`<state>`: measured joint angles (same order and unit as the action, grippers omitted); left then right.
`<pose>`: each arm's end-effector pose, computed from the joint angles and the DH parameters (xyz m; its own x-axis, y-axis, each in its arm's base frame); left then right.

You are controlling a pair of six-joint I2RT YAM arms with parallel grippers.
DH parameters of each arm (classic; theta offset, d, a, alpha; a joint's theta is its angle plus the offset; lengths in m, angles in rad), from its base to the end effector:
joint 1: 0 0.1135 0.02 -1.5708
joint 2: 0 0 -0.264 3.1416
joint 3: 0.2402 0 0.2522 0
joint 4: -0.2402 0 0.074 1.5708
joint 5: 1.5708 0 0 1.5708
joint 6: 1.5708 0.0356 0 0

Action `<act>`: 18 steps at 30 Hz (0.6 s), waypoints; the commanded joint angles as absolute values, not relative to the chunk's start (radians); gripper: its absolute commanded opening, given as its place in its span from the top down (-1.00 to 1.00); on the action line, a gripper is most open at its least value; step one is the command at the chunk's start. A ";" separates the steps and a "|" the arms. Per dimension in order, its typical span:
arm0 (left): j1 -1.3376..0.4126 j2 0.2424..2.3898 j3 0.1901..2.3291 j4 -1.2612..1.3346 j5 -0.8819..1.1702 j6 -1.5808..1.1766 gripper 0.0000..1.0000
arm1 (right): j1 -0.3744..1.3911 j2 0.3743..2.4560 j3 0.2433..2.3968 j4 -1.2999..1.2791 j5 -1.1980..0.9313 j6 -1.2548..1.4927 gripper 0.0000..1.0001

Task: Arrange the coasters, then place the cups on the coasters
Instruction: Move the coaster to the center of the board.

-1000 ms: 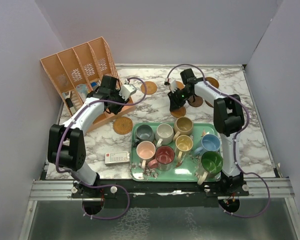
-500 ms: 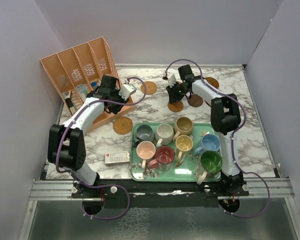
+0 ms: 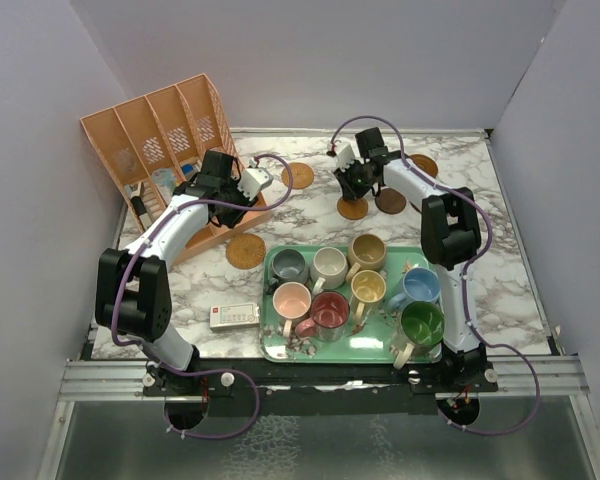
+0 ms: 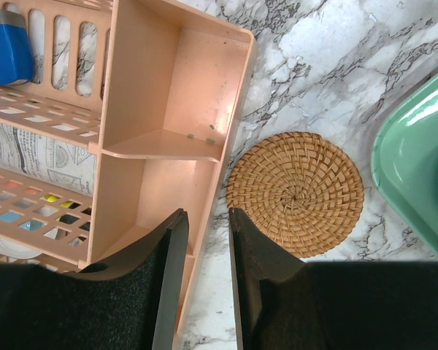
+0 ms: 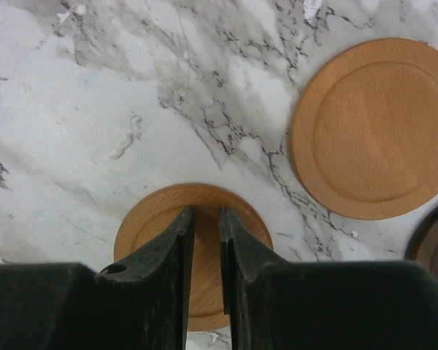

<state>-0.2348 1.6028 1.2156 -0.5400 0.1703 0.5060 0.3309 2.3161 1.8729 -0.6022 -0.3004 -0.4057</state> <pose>0.3326 -0.0858 0.2532 -0.5214 0.6159 -0.5906 0.6642 0.7275 0.1723 0.4697 0.1725 0.1632 -0.5739 -0.5958 -0.5619 -0.7370 0.6748 0.0373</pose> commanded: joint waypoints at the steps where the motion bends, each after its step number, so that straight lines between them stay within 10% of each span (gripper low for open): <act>1: -0.229 1.581 1.218 -0.530 0.168 0.501 0.35 | 0.322 2.384 1.847 -0.623 -0.117 -0.416 0.61; 18: -0.230 1.582 1.218 -0.530 0.167 0.502 0.35 | 0.322 2.389 1.840 -0.599 -0.050 -0.421 0.61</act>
<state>-0.2348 1.6028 1.2156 -0.5400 0.1703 0.5060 0.3328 2.3161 1.8709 -0.5571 -0.1764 -0.4034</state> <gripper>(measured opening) 0.327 0.197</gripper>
